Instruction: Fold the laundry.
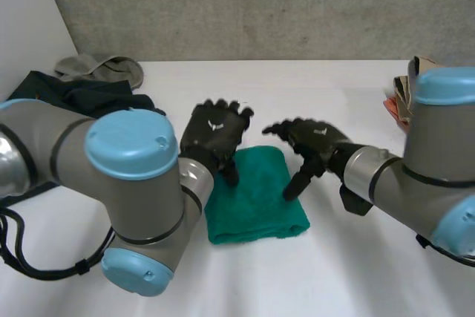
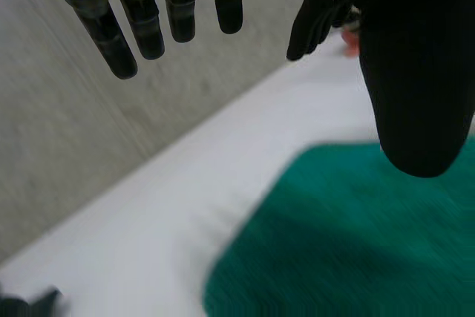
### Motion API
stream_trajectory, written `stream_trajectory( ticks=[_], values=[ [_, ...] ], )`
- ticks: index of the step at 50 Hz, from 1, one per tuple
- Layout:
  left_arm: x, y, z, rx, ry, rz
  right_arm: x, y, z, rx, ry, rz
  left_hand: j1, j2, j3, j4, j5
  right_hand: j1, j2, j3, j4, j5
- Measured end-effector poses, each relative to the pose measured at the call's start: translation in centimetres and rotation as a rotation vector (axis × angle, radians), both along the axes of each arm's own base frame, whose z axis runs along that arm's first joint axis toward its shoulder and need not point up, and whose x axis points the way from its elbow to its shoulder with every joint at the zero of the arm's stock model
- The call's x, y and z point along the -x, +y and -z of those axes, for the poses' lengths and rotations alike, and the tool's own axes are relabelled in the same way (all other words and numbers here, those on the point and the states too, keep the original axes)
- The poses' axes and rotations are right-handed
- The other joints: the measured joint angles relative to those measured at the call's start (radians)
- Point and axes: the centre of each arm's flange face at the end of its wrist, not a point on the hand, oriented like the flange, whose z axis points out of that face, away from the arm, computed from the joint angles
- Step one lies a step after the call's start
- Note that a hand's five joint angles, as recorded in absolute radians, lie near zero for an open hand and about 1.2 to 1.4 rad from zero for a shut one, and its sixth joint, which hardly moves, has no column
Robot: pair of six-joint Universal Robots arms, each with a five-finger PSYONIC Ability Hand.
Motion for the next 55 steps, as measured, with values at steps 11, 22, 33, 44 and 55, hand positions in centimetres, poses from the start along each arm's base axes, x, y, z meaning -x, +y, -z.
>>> stream_trajectory(
  ticks=[11, 22, 33, 44, 55],
  values=[
    [-1.8, 0.7, 6.0, -0.212, -0.194, -0.083, -0.6, -0.7, 5.5, -0.044, 0.224, -0.03, 0.0, 0.0, 0.0, 0.0, 0.0, 0.0, 0.0, 0.0, 0.0, 0.0],
    [-2.1, 0.4, 5.0, -0.199, -0.202, -0.108, -1.0, -0.4, 3.2, 0.176, 0.273, -0.001, 0.0, 0.0, 0.0, 0.0, 0.0, -0.015, 0.0, 0.0, 0.0, -0.001],
    [-2.2, 0.0, -3.8, -0.017, 0.001, -0.086, -0.4, 3.5, -1.2, 0.474, 0.168, -0.018, 0.0, 0.0, 0.0, 0.0, 0.0, -0.015, 0.0, 0.0, 0.0, -0.001],
    [-2.8, 0.1, -6.0, -0.003, 0.077, 0.085, -0.5, 9.4, 4.9, 0.527, 0.222, -0.227, 0.0, 0.0, 0.0, 0.0, 0.0, -0.015, 0.001, 0.0, 0.0, -0.001],
    [-2.8, 0.5, -5.4, -0.026, 0.074, 0.116, -1.8, 7.8, 8.3, 0.577, 0.236, -0.25, 0.0, 0.0, 0.0, 0.0, 0.0, 0.182, 0.166, 0.196, 0.197, 0.201]
  ],
)
